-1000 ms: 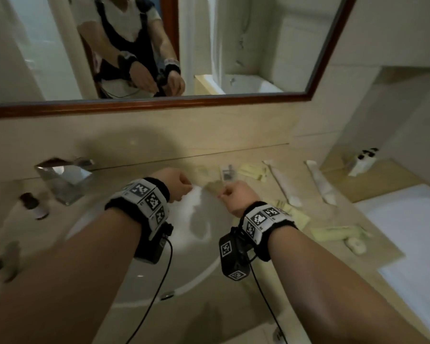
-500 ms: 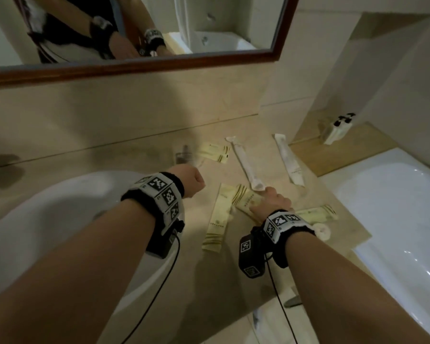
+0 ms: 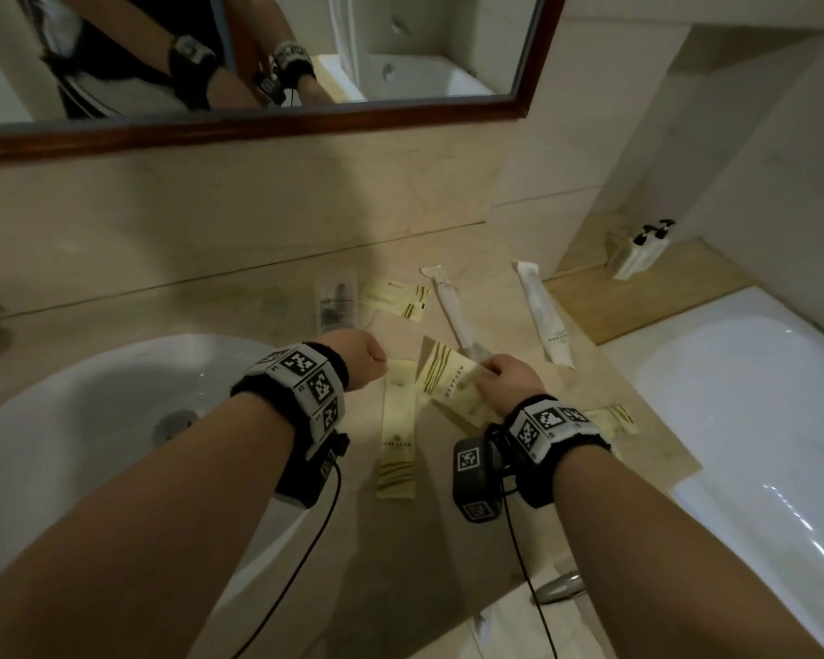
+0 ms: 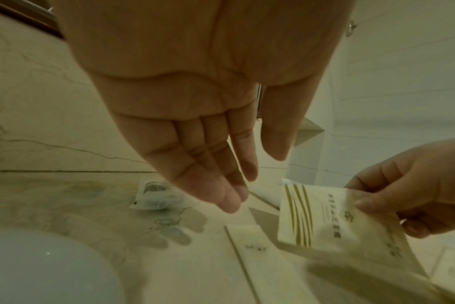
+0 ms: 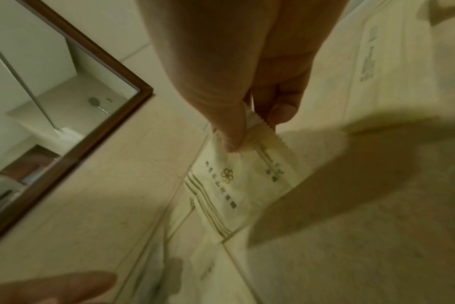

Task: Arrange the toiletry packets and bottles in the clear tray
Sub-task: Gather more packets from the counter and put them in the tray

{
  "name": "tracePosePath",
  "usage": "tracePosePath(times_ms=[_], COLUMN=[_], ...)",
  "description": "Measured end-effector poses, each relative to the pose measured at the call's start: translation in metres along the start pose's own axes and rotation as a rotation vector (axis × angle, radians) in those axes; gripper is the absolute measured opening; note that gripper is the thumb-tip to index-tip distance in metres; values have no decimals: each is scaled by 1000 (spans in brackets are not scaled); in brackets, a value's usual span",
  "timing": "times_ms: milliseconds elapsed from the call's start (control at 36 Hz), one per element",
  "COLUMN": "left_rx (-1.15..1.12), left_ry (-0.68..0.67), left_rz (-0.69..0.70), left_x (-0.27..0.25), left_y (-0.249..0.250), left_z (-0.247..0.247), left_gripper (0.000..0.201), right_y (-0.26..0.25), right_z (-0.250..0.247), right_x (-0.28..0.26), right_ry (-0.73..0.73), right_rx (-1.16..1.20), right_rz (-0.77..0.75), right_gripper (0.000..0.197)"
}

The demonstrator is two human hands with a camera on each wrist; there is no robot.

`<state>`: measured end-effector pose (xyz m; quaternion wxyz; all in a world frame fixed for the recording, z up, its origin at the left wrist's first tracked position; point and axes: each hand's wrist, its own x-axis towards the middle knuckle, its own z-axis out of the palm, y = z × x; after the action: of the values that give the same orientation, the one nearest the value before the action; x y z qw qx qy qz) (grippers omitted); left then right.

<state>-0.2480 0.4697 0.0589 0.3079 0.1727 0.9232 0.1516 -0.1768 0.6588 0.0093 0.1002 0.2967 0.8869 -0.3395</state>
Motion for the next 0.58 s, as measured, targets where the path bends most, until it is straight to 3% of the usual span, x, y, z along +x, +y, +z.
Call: tracePosePath(times_ms=[83, 250, 417, 583], left_rx=[-77, -263, -458, -637], left_ry=[30, 103, 210, 307], left_rz=[10, 42, 70, 48], left_x=[-3, -17, -36, -53], left_y=[-2, -9, -27, -57], left_z=[0, -8, -17, -24], left_gripper=[40, 52, 24, 39], right_y=[-8, -37, -75, -109], right_z=[-9, -16, -1, 15], right_x=[-5, -17, -34, -52], right_ry=[60, 61, -1, -20], right_rx=[23, 95, 161, 197], right_rz=[-39, -136, -231, -293], right_gripper=[29, 29, 27, 23])
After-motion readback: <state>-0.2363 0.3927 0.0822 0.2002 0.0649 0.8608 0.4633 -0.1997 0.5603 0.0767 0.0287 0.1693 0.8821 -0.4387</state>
